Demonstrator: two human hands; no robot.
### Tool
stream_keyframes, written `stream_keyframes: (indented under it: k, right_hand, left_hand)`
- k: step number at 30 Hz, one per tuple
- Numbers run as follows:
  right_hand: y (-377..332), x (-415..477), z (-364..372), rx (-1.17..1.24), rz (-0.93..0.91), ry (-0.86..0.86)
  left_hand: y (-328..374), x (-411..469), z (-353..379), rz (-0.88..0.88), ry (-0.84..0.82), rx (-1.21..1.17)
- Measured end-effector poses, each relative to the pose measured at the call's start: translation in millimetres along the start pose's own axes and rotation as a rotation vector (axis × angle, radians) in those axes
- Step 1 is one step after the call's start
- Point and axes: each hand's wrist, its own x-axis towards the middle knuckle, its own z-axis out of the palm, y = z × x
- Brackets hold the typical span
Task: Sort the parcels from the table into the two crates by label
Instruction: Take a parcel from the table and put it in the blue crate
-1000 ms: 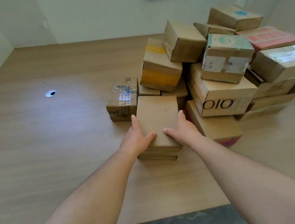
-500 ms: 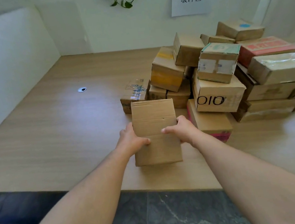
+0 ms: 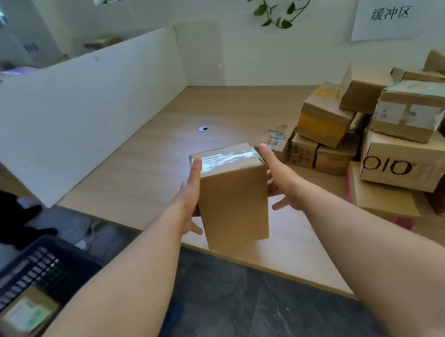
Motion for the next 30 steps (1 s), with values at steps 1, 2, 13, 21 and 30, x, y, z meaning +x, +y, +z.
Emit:
stream_keyframes:
  k: [1,2,13,21,30]
  right_hand:
    - [-9.0,3.5,25.3,-0.066,-0.02,-0.045]
    - [-8.6,4.3,27.9,-0.081,-0.039,-0.023]
    - [-12.8,17.1,70.4,-0.298,-0.165,-0.144]
    - [-53.9,22.1,161.1,-0.519,-0.202,-0.388]
    - [-90.5,44.3,309.2,-0.62,-0.197,-0.5]
  left_hand:
    - [-7.4,-3.6,-25.4,-0.008,0.053,-0.033]
    - [-8.7,-0.9,-30.6,-0.017,0.056,-0.024]
    - [-31.3,-1.6,-77.6,0.068,0.073,-0.009]
    - [-57.1,-8.0,-173.5,0.066,0.103,0.086]
    - [-107.4,8.5,-298.5,-0.023,0.268,0.02]
